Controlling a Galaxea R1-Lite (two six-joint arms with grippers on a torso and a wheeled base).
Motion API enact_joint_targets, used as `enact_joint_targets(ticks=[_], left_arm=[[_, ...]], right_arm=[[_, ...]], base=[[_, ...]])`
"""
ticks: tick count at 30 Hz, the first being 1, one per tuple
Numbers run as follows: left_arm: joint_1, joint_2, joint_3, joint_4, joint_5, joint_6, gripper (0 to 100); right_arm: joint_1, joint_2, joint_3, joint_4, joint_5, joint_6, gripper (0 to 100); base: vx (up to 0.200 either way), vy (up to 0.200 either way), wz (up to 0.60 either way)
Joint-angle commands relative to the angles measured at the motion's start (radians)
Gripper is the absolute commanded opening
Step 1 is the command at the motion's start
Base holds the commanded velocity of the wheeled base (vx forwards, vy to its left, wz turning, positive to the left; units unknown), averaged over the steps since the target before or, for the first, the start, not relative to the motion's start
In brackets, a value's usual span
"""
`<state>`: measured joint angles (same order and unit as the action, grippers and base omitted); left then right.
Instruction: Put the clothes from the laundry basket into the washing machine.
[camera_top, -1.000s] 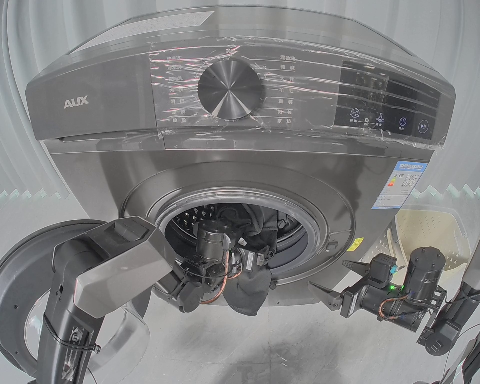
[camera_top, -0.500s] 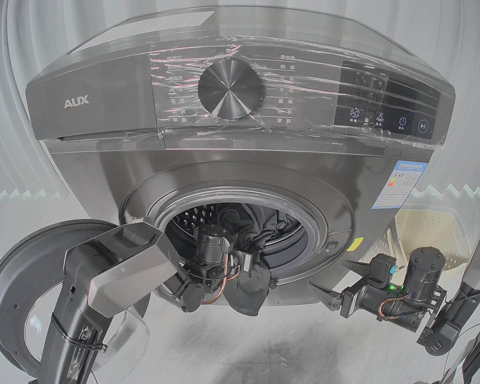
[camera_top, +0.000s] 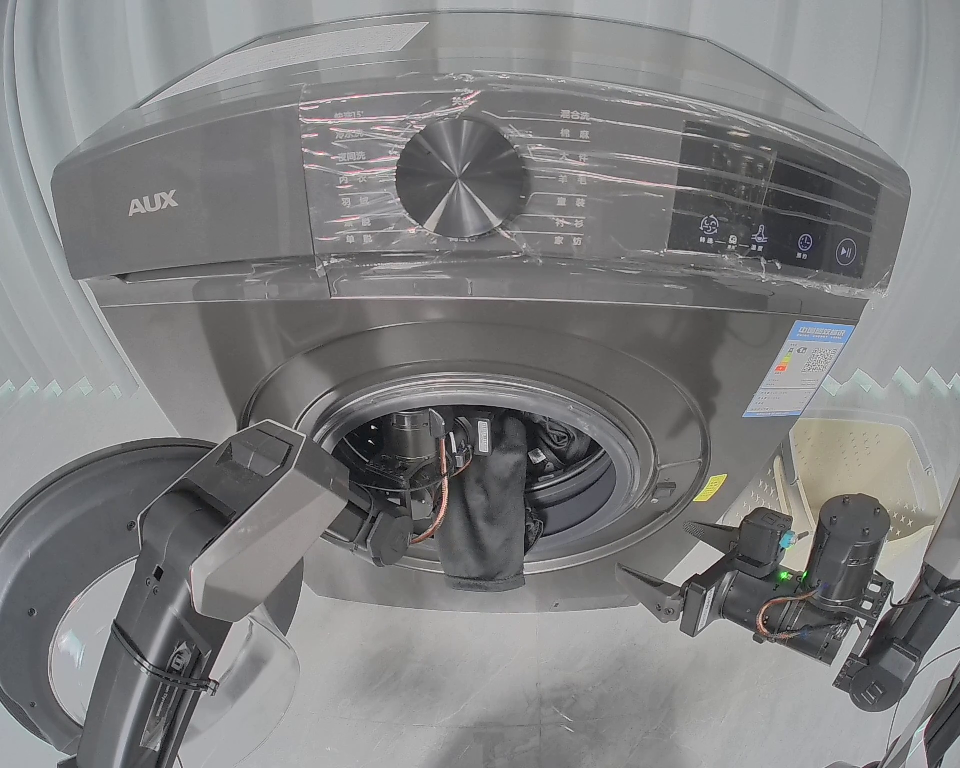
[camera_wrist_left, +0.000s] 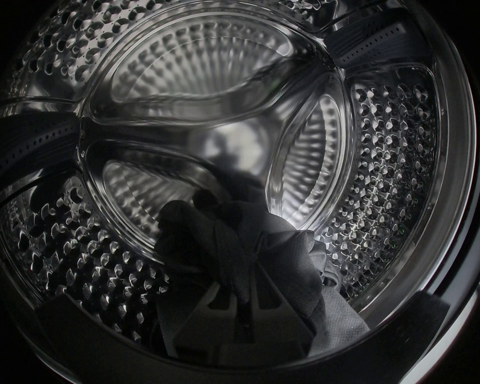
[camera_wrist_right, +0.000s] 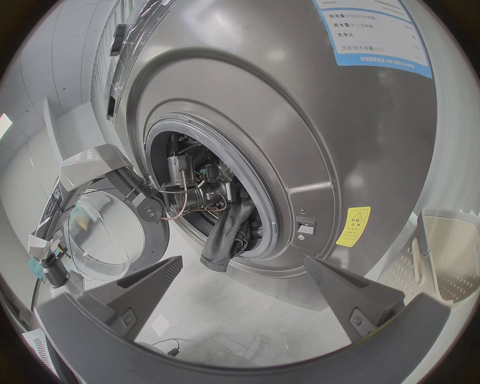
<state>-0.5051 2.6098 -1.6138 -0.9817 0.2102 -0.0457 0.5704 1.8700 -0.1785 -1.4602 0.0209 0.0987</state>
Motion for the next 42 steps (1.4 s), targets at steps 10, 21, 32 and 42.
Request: enact_joint_targets(ticks=[10, 21, 32, 42], left_arm=[[-0.009, -0.079, 0.163, 0.001, -0.011, -0.017, 100], [-0.067, -0.114, 0.361, -0.005, -0.068, -0.016, 100], [-0.059, -0.048, 0.348, -0.008, -0.074, -0.006, 0], [-0.010, -0.027, 0.166, -0.052, -0.041, -0.016, 0]], right_arm=[[0.002, 0.005, 0.004, 0.000, 0.001, -0.001, 100], [0.000, 0.003, 0.004, 0.000, -0.001, -0.001, 100], [-0.001, -0.002, 0.002, 0.000, 0.001, -0.001, 100], [0.000, 0.001, 0.002, 0.000, 0.001, -0.001, 100]], base=[[0.000, 0.000, 0.00], [0.000, 0.000, 0.00], [0.000, 0.000, 0.00], [0.000, 0.000, 0.00]])
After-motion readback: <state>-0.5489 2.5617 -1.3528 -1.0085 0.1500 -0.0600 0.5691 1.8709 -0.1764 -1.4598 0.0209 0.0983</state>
